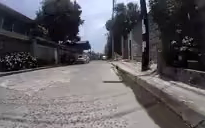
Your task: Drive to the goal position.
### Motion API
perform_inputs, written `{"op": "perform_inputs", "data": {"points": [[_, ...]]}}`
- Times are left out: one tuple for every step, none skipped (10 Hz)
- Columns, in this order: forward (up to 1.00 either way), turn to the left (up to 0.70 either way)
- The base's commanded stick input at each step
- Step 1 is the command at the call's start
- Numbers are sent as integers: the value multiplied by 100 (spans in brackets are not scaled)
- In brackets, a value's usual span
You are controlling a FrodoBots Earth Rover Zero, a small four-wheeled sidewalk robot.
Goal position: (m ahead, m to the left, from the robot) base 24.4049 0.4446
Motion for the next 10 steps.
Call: {"op": "perform_inputs", "data": {"points": [[100,0],[100,0],[100,0],[100,0],[100,0],[100,0],[100,0],[100,0],[100,-1],[100,-30]]}}
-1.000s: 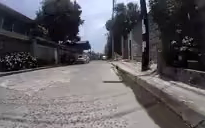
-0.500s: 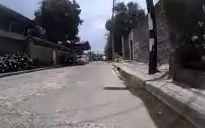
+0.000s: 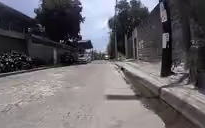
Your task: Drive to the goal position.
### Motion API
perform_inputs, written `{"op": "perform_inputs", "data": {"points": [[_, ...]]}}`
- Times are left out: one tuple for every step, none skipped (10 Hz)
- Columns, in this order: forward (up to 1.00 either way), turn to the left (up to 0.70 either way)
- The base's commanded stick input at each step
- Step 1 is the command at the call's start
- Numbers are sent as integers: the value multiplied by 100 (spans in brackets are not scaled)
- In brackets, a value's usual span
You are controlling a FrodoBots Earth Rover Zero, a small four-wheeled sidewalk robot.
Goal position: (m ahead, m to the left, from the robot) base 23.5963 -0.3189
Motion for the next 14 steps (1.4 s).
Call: {"op": "perform_inputs", "data": {"points": [[100,-39],[100,-40],[100,-24],[100,-5],[100,0],[100,-2],[100,-2],[100,-2],[100,-2],[100,-2],[100,-2],[100,-2],[100,-5],[100,-24]]}}
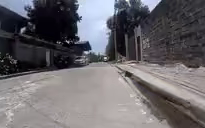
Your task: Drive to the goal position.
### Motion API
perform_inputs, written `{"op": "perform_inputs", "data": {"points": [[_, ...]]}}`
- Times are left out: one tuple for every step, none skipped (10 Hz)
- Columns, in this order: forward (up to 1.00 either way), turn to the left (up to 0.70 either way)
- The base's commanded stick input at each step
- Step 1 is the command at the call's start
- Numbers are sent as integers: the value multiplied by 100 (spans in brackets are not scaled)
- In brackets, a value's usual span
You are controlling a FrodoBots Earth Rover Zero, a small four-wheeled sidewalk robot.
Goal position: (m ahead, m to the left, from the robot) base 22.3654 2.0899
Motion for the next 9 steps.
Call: {"op": "perform_inputs", "data": {"points": [[100,-39],[100,-39],[100,-38],[100,-25],[100,-8],[100,0],[100,0],[100,0],[100,0]]}}
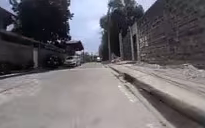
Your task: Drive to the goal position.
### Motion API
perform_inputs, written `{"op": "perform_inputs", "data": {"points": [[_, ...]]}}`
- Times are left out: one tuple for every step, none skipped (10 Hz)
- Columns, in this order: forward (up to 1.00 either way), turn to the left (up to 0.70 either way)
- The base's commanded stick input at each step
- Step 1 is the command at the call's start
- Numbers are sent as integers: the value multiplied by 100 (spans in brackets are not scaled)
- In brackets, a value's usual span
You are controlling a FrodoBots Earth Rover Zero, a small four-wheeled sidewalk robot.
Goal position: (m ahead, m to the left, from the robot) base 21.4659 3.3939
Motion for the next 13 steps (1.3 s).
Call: {"op": "perform_inputs", "data": {"points": [[100,0],[100,0],[100,0],[100,0],[100,0],[100,0],[100,0],[100,0],[100,0],[100,0],[100,-10],[100,-38],[100,-39]]}}
